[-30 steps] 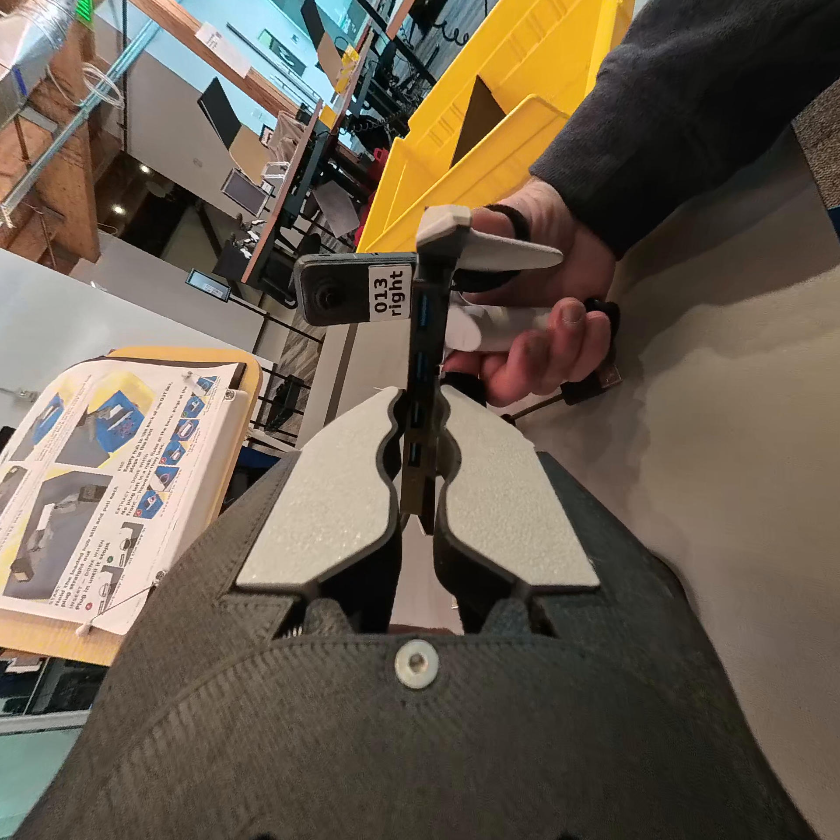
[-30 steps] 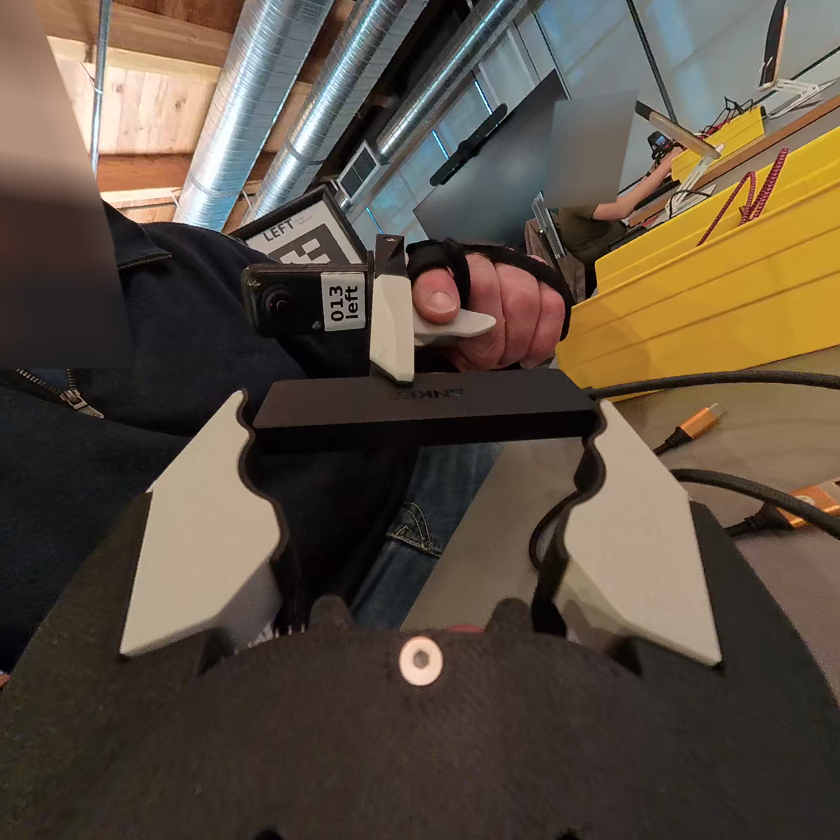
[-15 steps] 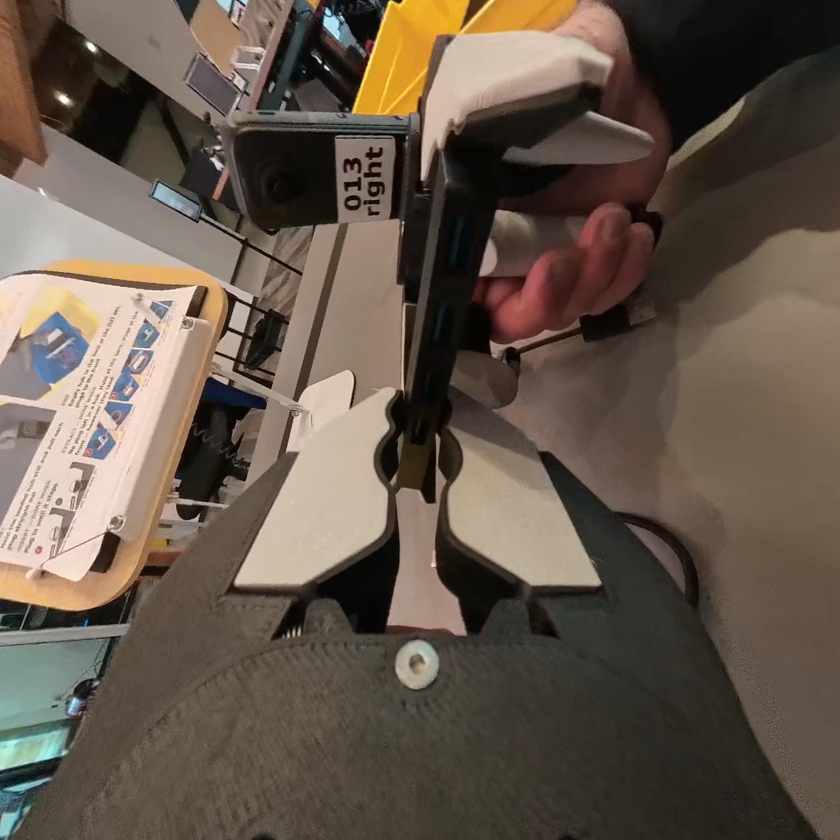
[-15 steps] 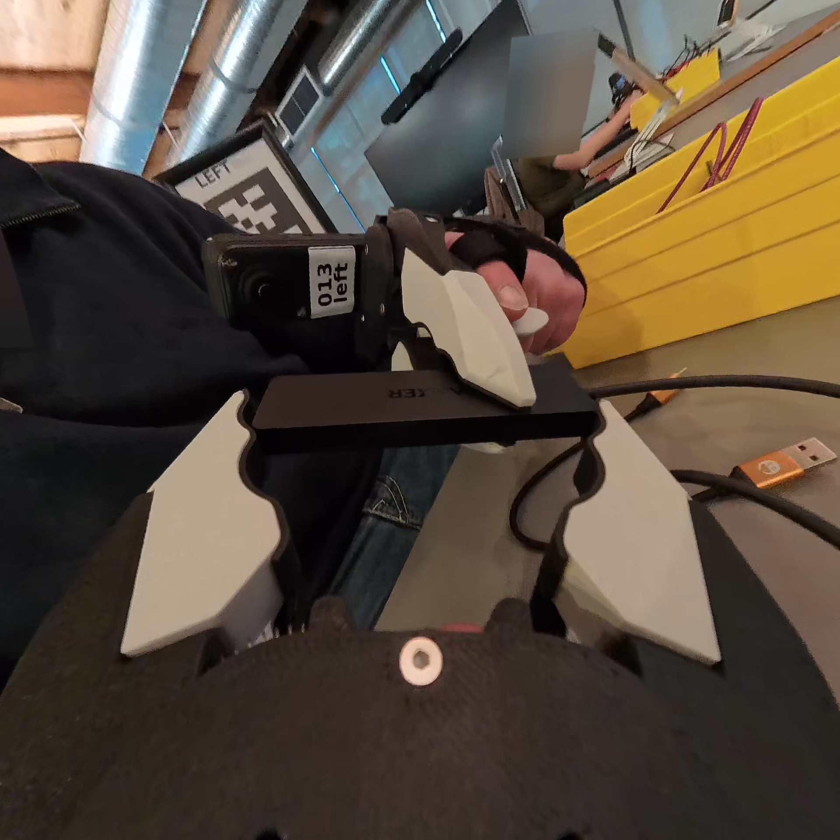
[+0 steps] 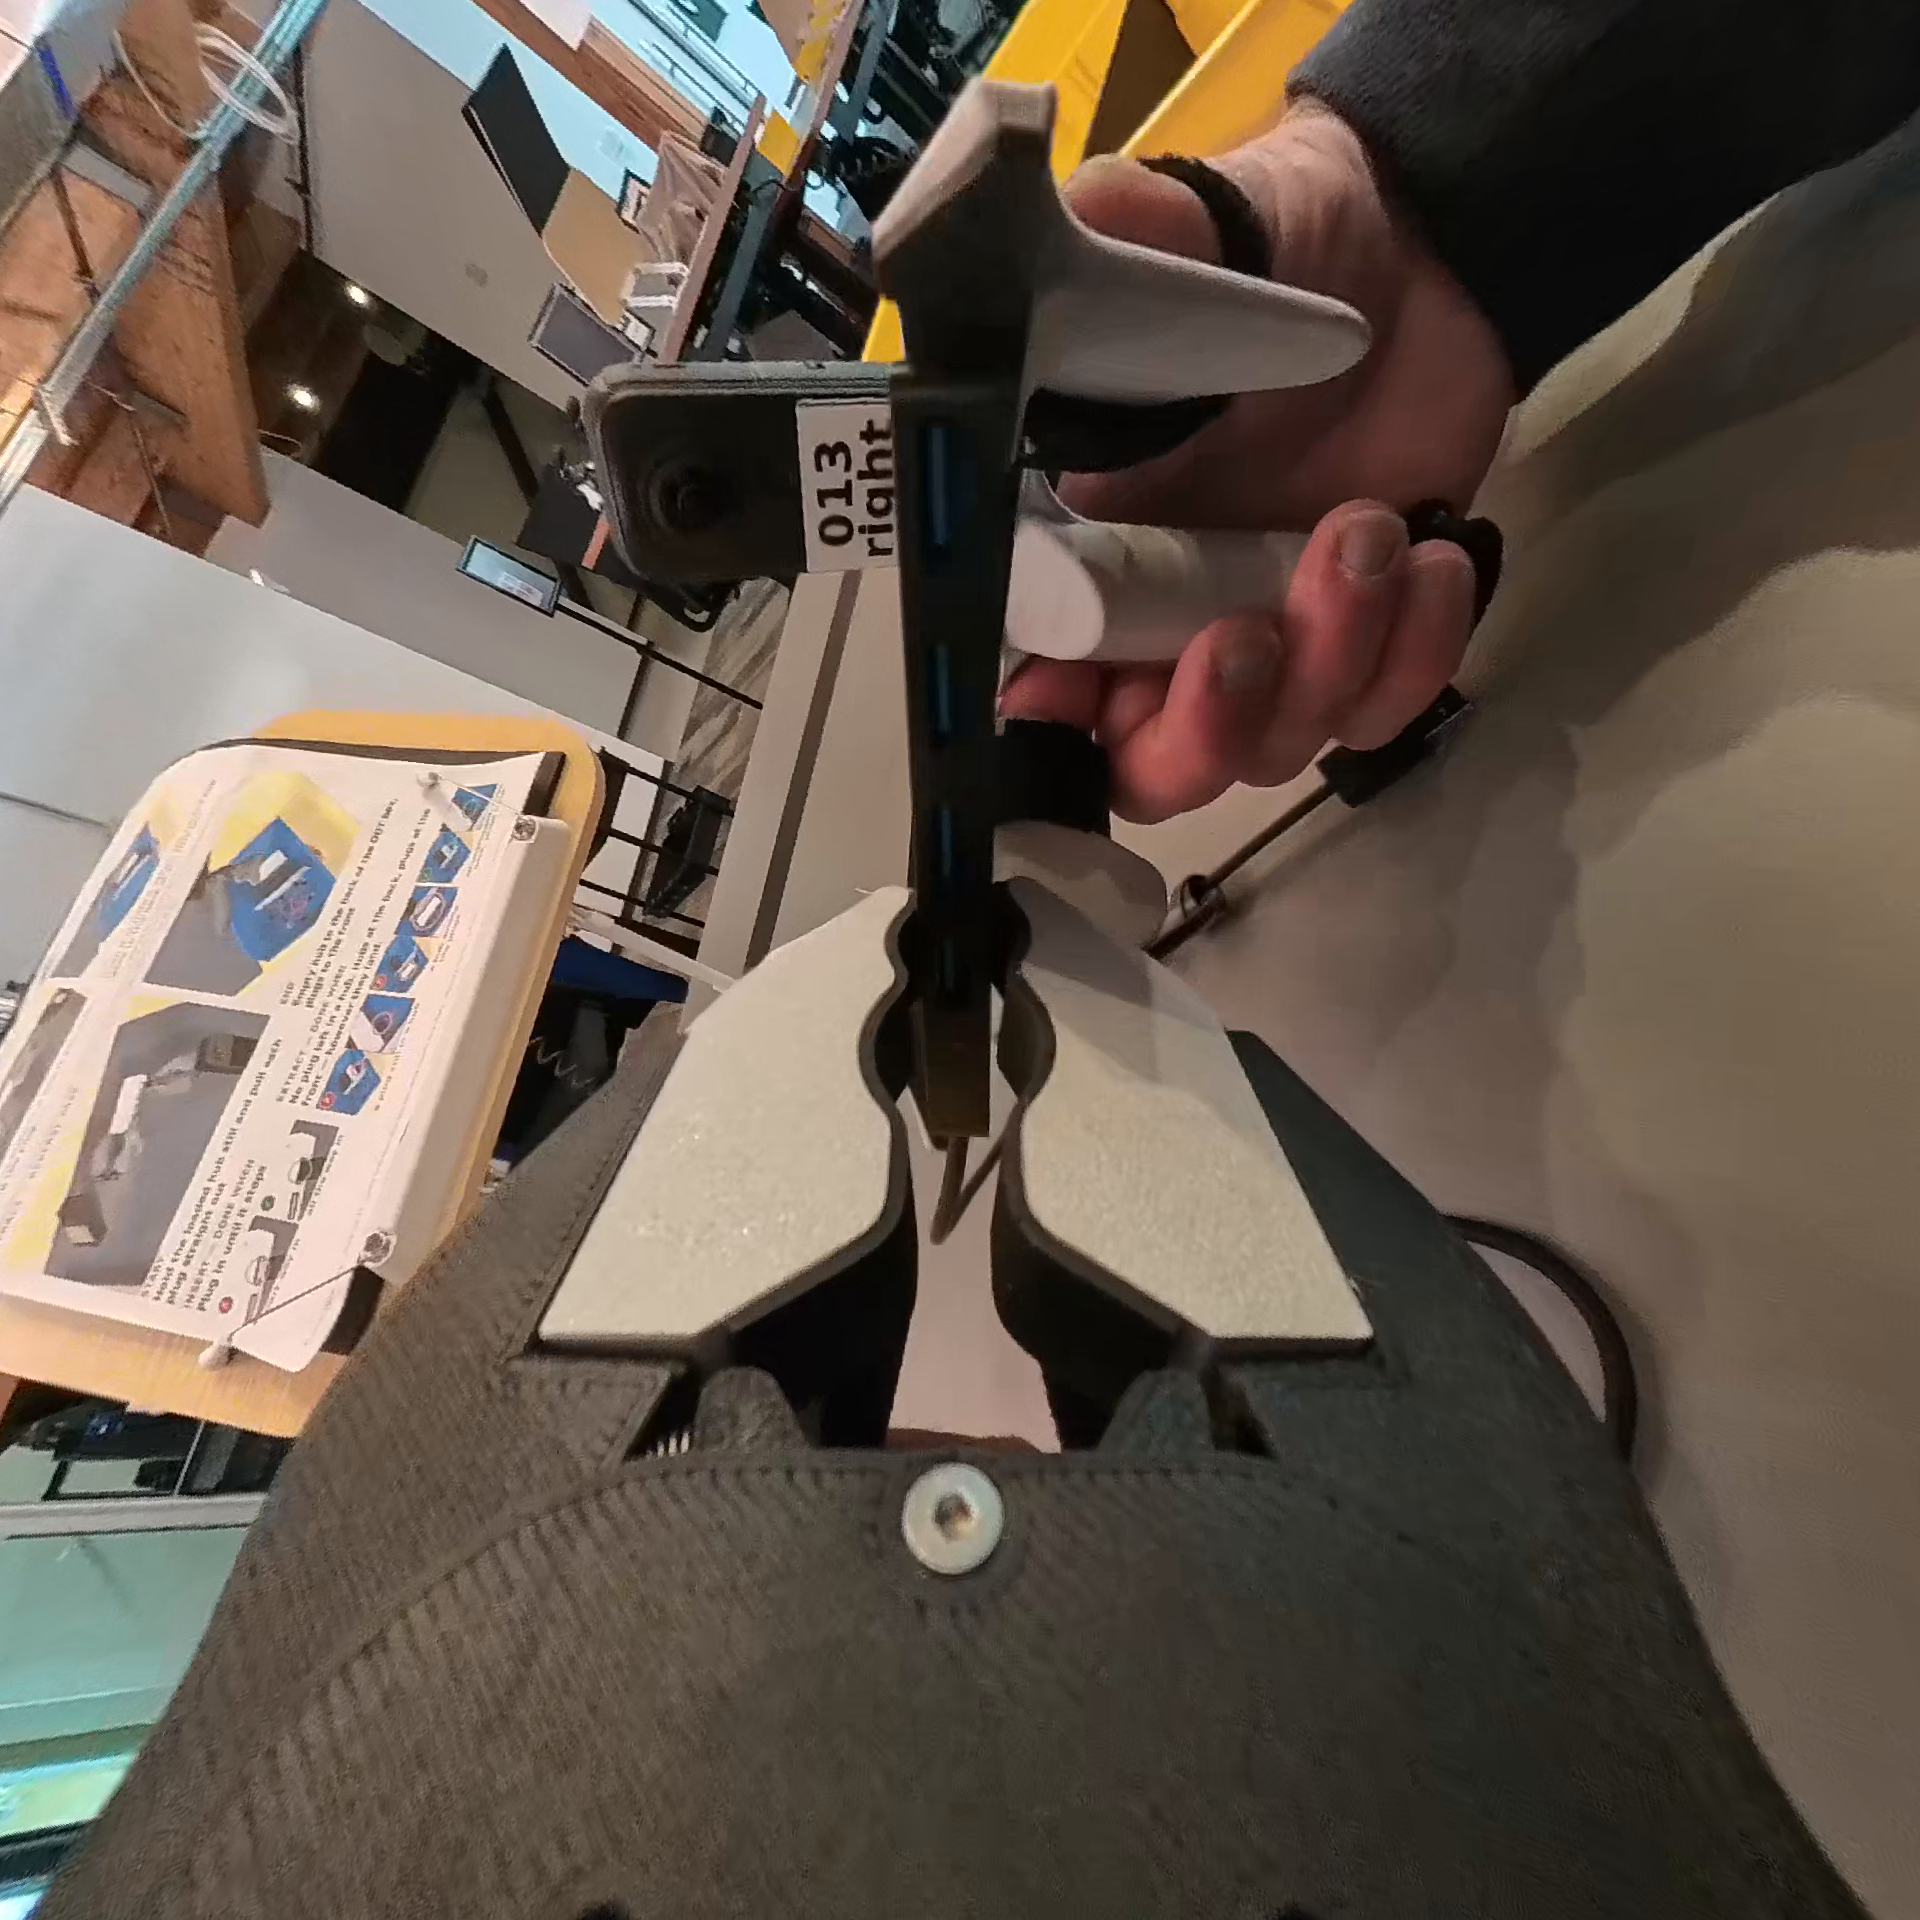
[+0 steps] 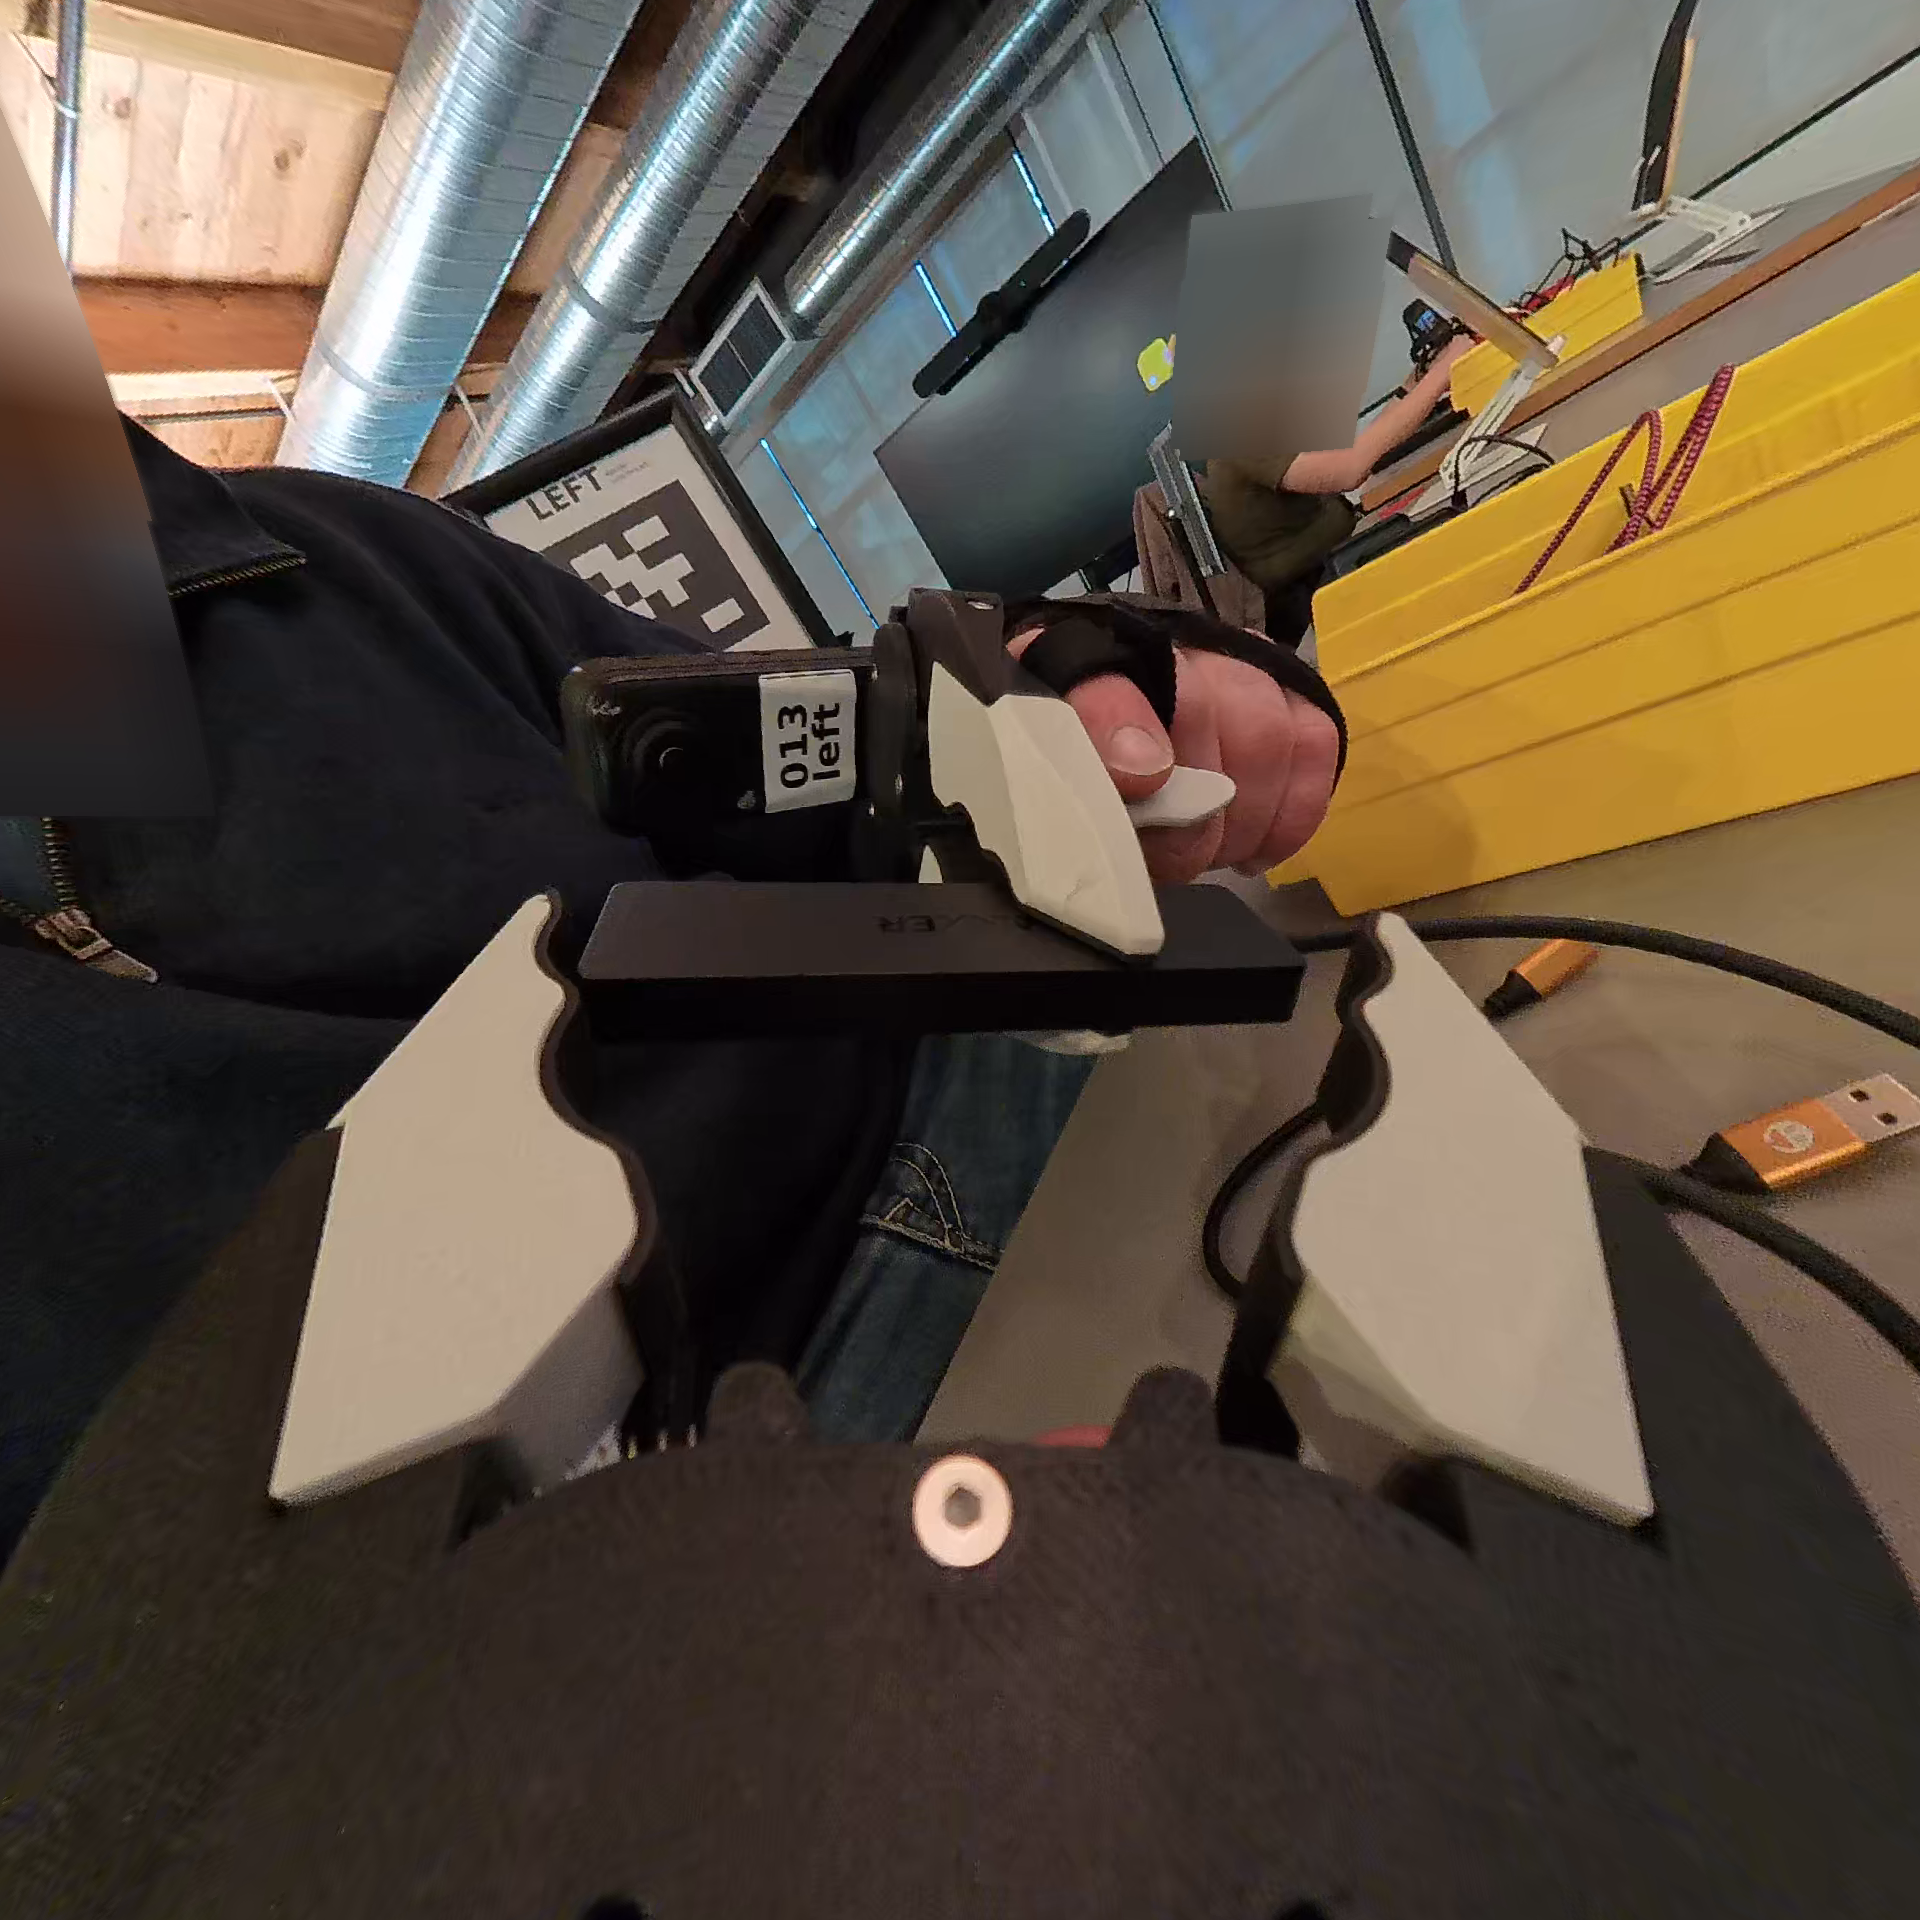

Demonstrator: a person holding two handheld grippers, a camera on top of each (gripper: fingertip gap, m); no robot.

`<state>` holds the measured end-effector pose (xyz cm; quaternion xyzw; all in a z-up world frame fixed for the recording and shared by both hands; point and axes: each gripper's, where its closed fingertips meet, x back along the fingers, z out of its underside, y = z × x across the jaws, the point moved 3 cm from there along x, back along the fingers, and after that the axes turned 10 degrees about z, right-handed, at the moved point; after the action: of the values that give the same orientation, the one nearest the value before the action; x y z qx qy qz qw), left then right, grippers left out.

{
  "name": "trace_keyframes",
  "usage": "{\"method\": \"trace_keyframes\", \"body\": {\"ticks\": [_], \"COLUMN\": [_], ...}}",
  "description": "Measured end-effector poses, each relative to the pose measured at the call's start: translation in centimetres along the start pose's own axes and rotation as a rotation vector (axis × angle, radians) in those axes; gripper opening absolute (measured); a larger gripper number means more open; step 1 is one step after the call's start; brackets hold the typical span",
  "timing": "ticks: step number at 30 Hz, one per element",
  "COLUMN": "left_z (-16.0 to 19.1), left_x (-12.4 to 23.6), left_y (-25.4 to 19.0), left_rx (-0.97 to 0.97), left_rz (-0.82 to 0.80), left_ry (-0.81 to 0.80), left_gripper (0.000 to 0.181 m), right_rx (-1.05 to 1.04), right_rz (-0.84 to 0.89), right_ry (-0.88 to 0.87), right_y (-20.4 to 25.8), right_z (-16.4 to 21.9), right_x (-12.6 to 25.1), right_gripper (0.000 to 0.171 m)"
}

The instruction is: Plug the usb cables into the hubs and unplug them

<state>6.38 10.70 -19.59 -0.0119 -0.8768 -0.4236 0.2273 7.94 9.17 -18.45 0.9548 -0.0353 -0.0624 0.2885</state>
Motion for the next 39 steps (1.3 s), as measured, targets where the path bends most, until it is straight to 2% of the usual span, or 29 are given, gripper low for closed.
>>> {"method": "trace_keyframes", "body": {"ticks": [3, 12, 15, 17, 20, 26, 31, 39], "left_z": [-0.3, -1.1, -1.4, -1.6, -2.1, -2.7, -2.8, -4.6], "left_x": [0.2, 0.3, 0.4, 0.7, 1.0, 0.7, 0.9, 1.7], "left_y": [0.1, -0.4, -0.5, -0.2, 0.1, -0.4, -0.1, 0.7], "left_rx": [-0.03, -0.105, -0.126, -0.126, -0.164, -0.203, -0.211, -0.16], "left_rz": [-0.006, 0.007, 0.007, -0.014, -0.023, -0.015, -0.017, -0.001], "left_ry": [-0.006, -0.011, -0.014, -0.018, -0.016, -0.017, -0.019, -0.109], "left_gripper": [0.011, 0.011, 0.011, 0.011, 0.011, 0.011, 0.011, 0.011], "right_rx": [-0.001, -0.087, -0.044, 0.018, 0.043, 0.073, 0.069, 0.066], "right_rz": [-0.043, -0.13, -0.121, -0.048, -0.076, -0.13, -0.182, -0.287], "right_ry": [-0.017, -0.024, -0.005, 0.024, -0.006, 0.046, 0.091, 0.004], "right_y": [0.6, 1.2, 1.5, 1.3, 2.2, 3.1, 3.4, 5.0], "right_z": [-0.3, -0.5, -0.4, -0.2, -0.7, -0.1, 1.3, -0.2], "right_x": [0.0, 0.5, 0.8, 0.9, 1.5, 0.3, -0.5, -0.1], "right_gripper": [0.133, 0.135, 0.137, 0.155, 0.148, 0.141, 0.145, 0.151]}}
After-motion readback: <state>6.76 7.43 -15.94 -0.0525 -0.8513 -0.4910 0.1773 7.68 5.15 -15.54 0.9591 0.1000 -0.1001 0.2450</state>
